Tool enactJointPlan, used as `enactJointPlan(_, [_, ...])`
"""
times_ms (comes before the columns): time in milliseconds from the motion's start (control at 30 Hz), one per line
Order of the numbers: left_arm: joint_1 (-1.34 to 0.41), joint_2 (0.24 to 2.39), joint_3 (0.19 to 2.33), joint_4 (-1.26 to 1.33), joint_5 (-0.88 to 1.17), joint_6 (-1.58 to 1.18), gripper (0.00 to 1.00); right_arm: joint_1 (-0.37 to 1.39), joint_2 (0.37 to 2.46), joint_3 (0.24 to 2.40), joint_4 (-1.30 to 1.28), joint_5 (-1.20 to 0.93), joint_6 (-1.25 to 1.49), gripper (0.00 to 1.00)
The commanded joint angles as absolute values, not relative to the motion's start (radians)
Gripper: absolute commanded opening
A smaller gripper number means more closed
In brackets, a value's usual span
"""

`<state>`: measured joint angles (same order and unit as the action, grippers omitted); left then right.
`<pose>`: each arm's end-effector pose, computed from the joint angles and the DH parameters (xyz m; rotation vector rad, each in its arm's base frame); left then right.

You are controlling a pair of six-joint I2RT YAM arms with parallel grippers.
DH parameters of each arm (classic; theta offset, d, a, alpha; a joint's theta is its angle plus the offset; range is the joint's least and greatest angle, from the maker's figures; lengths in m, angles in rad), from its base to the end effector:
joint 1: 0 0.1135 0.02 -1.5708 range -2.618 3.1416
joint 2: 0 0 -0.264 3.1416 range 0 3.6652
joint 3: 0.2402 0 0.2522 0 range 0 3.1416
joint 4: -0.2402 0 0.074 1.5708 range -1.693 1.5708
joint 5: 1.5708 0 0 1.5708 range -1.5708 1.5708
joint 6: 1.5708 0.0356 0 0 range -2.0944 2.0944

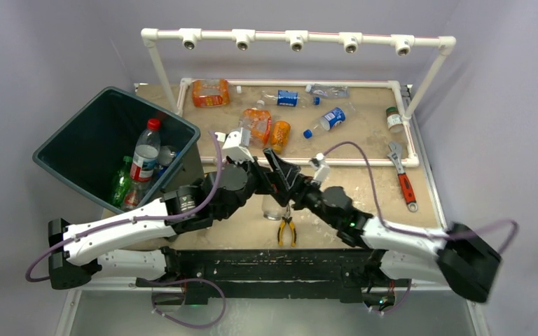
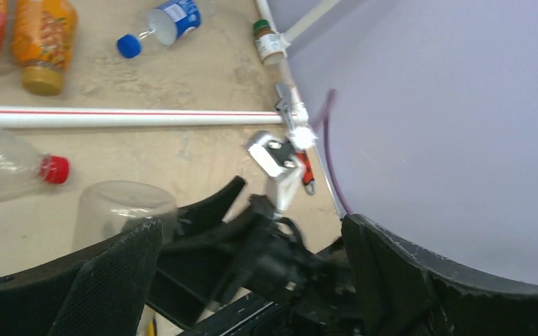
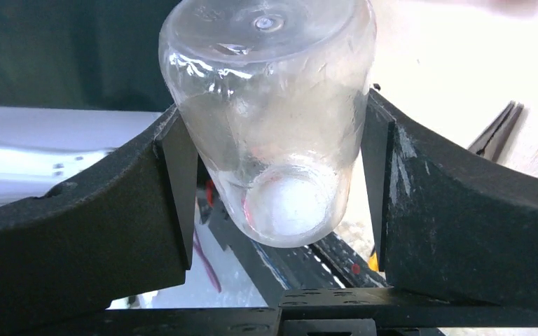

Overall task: Put the plastic bottles in the bin
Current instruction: Pick up the plastic bottle at the center of the board.

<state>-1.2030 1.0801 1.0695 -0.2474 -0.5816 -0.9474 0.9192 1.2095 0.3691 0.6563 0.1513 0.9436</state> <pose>0.1051 -0.2183 0.3773 -0.1876 1.8927 -0.9922 0.1511 0.1893 0.1980 0.1441 1.9146 1.1911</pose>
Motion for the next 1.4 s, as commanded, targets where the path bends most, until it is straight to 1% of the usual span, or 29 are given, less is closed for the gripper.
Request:
enactJointPlan(0, [-1.212,1.120,1.142,-0.076,-0.522,-0.843,0.99,0.924,0.835,0.344,0.416,0.288,0.730,0.47])
enactJointPlan(133, [-1.212,1.120,1.117,0.105,-0.489,-0.772,0.99,0.922,0.519,0.355,0.192,0.371,0.629,0.46])
enactJointPlan(200, [-1.211,1.111,1.069,0.214,-0.446,-0.734,0.99,0.922,0.415,0.373,0.139,0.402,0.577,0.46])
enactJointPlan(267, [-1.211,1.103,1.006,0.325,-0.408,-0.705,0.99,0.922,0.353,0.396,0.111,0.416,0.539,0.45])
enactJointPlan(333, [-1.212,1.104,0.937,0.424,-0.358,-0.680,0.99,0.922,0.328,0.433,0.091,0.433,0.512,0.44])
enactJointPlan(400, [-1.212,1.107,0.893,0.460,-0.336,-0.678,0.99,0.922,0.343,0.487,0.046,0.459,0.496,0.43])
enactJointPlan(500, [-1.212,1.109,0.814,0.546,-0.302,-0.685,0.99,0.922,0.363,0.538,0.025,0.447,0.476,0.42])
enactJointPlan(567, [-1.212,1.108,0.743,0.647,-0.268,-0.682,0.99,0.922,0.350,0.546,0.036,0.436,0.476,0.41])
enactJointPlan(667, [-1.212,1.105,0.633,0.862,-0.203,-0.669,0.99,0.922,0.316,0.534,0.067,0.410,0.487,0.42])
enactJointPlan(800, [-1.213,1.164,0.480,1.254,-0.131,-0.689,0.99,0.922,0.276,0.491,0.111,0.338,0.529,0.42])
enactJointPlan(867, [-1.213,1.212,0.457,1.357,-0.101,-0.697,0.99,0.922,0.250,0.468,0.149,0.296,0.555,0.42])
enactJointPlan(1067, [-1.216,1.286,0.469,1.390,-0.044,-0.711,0.99,0.922,0.145,0.431,0.220,0.210,0.578,0.42])
enactJointPlan(1167, [-1.216,1.281,0.437,1.428,-0.054,-0.706,0.99,0.922,0.087,0.405,0.233,0.185,0.599,0.42])
enactJointPlan(1367, [-1.221,1.256,0.436,1.402,-0.080,-0.702,0.99,0.922,0.038,0.348,0.287,0.149,0.645,0.42])
